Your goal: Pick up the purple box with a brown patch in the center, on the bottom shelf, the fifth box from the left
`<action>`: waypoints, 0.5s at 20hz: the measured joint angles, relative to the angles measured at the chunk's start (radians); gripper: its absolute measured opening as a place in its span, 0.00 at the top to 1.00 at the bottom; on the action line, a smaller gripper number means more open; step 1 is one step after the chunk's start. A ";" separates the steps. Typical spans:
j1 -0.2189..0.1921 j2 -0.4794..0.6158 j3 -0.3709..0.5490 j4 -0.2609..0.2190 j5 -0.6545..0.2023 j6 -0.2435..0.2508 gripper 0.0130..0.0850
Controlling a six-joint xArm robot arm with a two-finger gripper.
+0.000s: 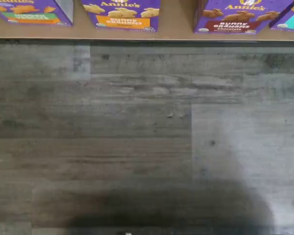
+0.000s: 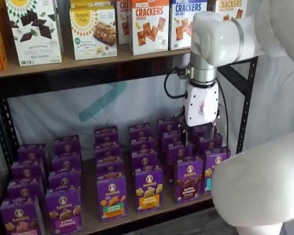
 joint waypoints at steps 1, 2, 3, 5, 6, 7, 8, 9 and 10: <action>-0.005 0.015 0.010 0.003 -0.030 -0.006 0.00; -0.007 0.030 0.017 0.004 -0.054 -0.008 0.00; -0.009 0.048 0.022 -0.002 -0.079 -0.007 0.00; -0.014 0.085 0.028 -0.001 -0.121 -0.013 0.00; -0.018 0.109 0.034 0.001 -0.154 -0.017 0.00; -0.021 0.129 0.039 0.007 -0.182 -0.024 0.00; -0.026 0.159 0.040 0.012 -0.213 -0.031 0.00; -0.029 0.193 0.041 0.012 -0.244 -0.036 0.00; -0.033 0.216 0.042 0.012 -0.268 -0.039 0.00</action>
